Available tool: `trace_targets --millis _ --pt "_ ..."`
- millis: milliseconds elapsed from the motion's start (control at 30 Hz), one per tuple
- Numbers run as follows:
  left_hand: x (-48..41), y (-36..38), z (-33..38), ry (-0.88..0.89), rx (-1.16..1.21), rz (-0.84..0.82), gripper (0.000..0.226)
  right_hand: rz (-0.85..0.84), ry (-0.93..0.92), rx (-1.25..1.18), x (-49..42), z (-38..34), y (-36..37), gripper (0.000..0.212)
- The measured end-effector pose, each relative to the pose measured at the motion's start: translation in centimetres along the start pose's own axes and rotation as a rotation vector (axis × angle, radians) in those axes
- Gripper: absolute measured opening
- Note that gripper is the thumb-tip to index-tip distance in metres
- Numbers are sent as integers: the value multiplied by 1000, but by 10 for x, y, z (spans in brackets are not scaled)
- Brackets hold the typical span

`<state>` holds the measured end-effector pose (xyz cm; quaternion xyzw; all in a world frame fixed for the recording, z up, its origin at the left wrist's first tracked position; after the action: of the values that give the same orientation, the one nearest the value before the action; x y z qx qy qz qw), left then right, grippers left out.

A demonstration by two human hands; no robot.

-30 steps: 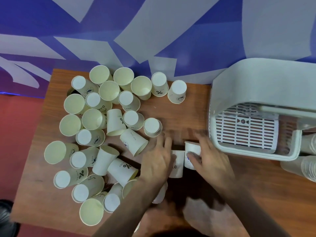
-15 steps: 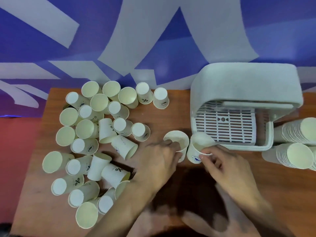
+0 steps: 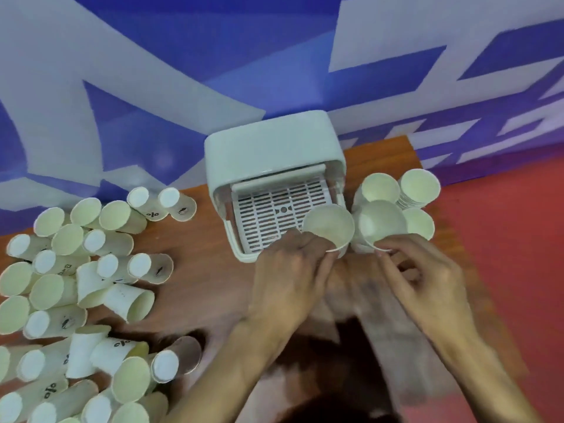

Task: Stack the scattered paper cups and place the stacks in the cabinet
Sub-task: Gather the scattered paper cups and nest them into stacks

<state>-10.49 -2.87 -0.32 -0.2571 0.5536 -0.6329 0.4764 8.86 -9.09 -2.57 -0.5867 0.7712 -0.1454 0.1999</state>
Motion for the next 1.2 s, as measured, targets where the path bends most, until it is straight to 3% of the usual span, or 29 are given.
trace_targets --millis 100,233,367,533,700,900,1067,1200 --pt "-15 18 41 9 113 52 7 98 -38 80 6 30 -48 13" --pt "-29 53 78 22 116 -49 20 116 -58 154 1 75 -87 14" --pt "-32 73 88 -46 100 -83 24 38 -100 136 -12 101 -92 11" --pt "-35 92 94 -82 76 -125 4 -100 -82 81 -30 128 -86 10" --pt "-41 109 91 -87 -36 -172 13 -175 -40 185 -40 136 -79 21" --pt "-44 140 85 81 -99 -251 7 -300 -20 271 -41 152 -67 16" --pt "-46 159 77 134 -47 -281 18 -326 24 277 -51 151 -63 7" --pt "-47 155 82 166 -28 -259 10 -359 28 341 -56 138 -65 9"
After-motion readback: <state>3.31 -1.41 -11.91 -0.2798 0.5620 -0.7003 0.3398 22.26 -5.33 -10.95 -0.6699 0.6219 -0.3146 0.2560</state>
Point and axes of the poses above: each hand's wrist, its own x-axis away from the middle knuckle, its own y-axis out of the palm, z = x × y, the point moved 5 cm from there along -x, towards the middle knuckle, and after that the axes turned 12 degrees about -x, right-handed, at the moved point
